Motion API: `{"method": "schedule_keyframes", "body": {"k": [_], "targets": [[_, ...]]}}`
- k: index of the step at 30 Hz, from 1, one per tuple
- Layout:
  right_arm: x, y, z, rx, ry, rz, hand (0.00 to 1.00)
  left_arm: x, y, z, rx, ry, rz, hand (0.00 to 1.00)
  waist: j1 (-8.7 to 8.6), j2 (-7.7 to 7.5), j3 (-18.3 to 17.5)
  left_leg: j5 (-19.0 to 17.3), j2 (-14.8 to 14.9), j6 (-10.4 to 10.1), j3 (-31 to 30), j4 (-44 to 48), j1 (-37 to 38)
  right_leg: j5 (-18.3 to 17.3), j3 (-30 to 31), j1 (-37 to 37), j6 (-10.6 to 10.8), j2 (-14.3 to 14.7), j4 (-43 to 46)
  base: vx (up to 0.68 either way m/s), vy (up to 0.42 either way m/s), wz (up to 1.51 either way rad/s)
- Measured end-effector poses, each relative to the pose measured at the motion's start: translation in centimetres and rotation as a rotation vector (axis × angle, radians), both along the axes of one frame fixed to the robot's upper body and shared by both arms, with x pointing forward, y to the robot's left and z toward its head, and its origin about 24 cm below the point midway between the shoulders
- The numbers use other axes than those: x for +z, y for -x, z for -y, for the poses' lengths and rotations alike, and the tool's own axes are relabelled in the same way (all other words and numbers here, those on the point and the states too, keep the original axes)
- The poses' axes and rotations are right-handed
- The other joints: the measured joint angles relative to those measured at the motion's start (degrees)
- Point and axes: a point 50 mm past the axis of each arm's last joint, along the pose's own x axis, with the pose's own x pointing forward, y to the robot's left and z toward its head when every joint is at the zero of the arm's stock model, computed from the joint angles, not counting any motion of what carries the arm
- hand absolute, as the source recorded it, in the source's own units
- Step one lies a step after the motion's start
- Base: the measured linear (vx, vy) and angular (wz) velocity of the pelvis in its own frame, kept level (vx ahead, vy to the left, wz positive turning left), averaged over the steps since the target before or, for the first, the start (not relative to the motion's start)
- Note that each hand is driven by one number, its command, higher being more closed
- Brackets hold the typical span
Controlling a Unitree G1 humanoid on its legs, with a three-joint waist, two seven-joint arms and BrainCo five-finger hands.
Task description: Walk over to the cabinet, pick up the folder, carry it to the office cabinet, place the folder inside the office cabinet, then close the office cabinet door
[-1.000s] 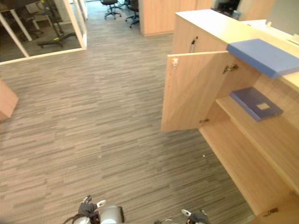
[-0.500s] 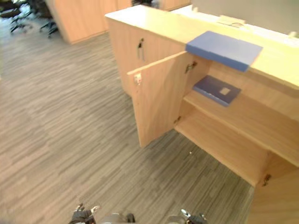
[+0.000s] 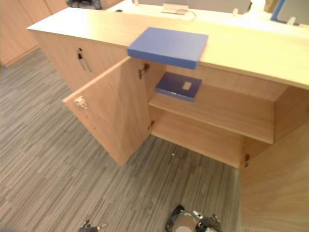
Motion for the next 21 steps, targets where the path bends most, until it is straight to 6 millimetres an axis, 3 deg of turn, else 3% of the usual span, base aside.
{"method": "schedule_keyframes", "body": {"k": [4, 5, 6, 7, 8, 9, 10, 11, 14, 17, 19, 20, 21], "targets": [[-0.2, 0.4, -0.7, -0.023, -0.025, -0.007, 0.00, 0.1, -0.9, 0.8, 0.005, 0.021, 0.022, 0.00, -0.96, -1.27, -0.4, -0.1, 2.0, -0.5, 0.6, 2.1, 0.7, -5.2, -1.1, -0.4, 0.7, 0.8, 2.9, 0.17, -0.179, -0.23], [-0.3, 0.6, -0.9, -0.049, -0.038, -0.005, 0.00, 0.1, -0.8, 0.3, 0.017, 0.014, 0.018, 0.00, -0.97, -1.79, -0.3, -0.8, 4.7, -1.2, 0.4, 8.0, -1.0, -5.4, -1.5, 0.9, 0.6, 2.8, 0.8, 0.23, -0.277, -0.52], [-0.4, 0.8, -1.2, -0.063, -0.051, -0.008, 0.00, 0.1, -0.5, 0.0, 0.036, 0.012, 0.018, 0.00, -0.94, -1.77, -0.4, -1.2, 9.3, -0.4, -0.8, 18.2, -4.6, -5.5, -2.8, 3.4, 0.6, 5.4, -3.1, 0.28, -0.323, -0.56], [-0.5, 1.0, -1.3, -0.070, -0.053, -0.009, 0.00, 0.1, -0.4, -0.1, 0.050, 0.011, 0.021, 0.00, -0.78, -1.68, -0.4, -0.8, 11.9, 0.4, -1.9, 24.4, -6.9, -5.4, -3.2, 4.9, 0.5, 6.9, -4.7, 0.26, -0.241, -0.73], [-0.6, 1.3, -1.3, -0.079, -0.060, -0.017, 0.00, 0.4, -0.5, -0.7, 0.074, 0.002, 0.044, 0.00, -0.23, -1.64, -0.4, 1.2, 16.3, 3.4, -5.3, 36.6, -11.0, -4.3, -2.5, 6.8, -0.6, 9.7, -6.9, 0.26, -0.175, -0.95], [-0.6, 1.4, -1.2, -0.071, -0.056, -0.025, 0.00, 0.5, -0.6, -0.9, 0.090, -0.001, 0.055, 0.00, 0.45, -1.32, -0.2, 1.6, 19.1, 4.2, -8.8, 47.5, -14.4, -4.3, -0.3, 8.7, -1.8, 12.7, -8.1, 0.26, -0.130, -1.04], [-0.6, 1.4, -1.3, -0.064, -0.057, -0.029, 0.00, 0.6, -0.6, -1.1, 0.097, -0.003, 0.059, 0.00, 0.53, -1.38, -0.2, 1.0, 19.6, 4.2, -10.3, 51.5, -15.9, -4.6, 0.9, 9.6, -2.4, 13.8, -8.8, 0.24, -0.059, -1.04], [-0.7, 1.3, -1.5, -0.046, -0.060, -0.033, 0.00, 0.7, -0.7, -1.5, 0.104, -0.011, 0.065, 0.00, 0.64, -1.74, -0.2, -0.6, 18.6, 4.1, -12.7, 56.0, -19.0, -4.5, 2.9, 11.3, -2.7, 15.0, -10.6, 0.20, -0.021, -0.77], [-0.8, 1.3, -1.5, -0.039, -0.060, -0.050, 0.00, 1.0, -1.0, -1.8, 0.137, -0.015, 0.101, 0.00, 1.21, -2.68, 0.2, -4.0, 13.7, 4.1, -15.1, 54.7, -25.2, -3.6, 8.1, 14.7, -2.9, 15.7, -14.0, 0.27, -0.003, -0.94], [-0.8, 1.0, -1.8, -0.028, -0.065, -0.054, 0.00, 1.2, -1.2, -2.0, 0.149, -0.024, 0.127, 0.00, 2.89, -3.08, 0.8, -6.0, 6.7, 3.6, -21.0, 42.1, -30.3, -2.5, 13.6, 18.5, -1.6, 15.0, -16.8, 0.22, 0.130, -0.94], [-0.8, 0.8, -1.8, -0.021, -0.065, -0.050, 0.00, 1.4, -1.5, -1.9, 0.152, -0.021, 0.143, 0.00, 3.34, -3.22, 1.0, -5.6, 2.3, 3.2, -24.6, 29.7, -31.2, -2.9, 16.1, 19.9, 0.0, 13.6, -17.5, 0.23, 0.183, -0.74], [-0.8, 0.8, -1.8, -0.017, -0.063, -0.050, 0.00, 1.4, -1.5, -1.7, 0.153, -0.017, 0.144, 0.00, 3.37, -3.17, 1.0, -3.9, 0.2, 3.3, -26.2, 21.9, -31.4, -3.6, 17.4, 21.2, 1.5, 12.6, -17.7, 0.29, 0.236, -0.53], [-0.8, 0.9, -2.0, 0.010, -0.058, -0.055, 0.00, 1.4, -1.5, -1.7, 0.157, -0.015, 0.147, 0.00, 3.76, -3.49, 1.0, 0.2, -0.9, 3.8, -26.3, 19.9, -30.9, -4.3, 18.4, 22.5, 3.0, 11.5, -17.7, 0.39, 0.297, -0.50]]}}
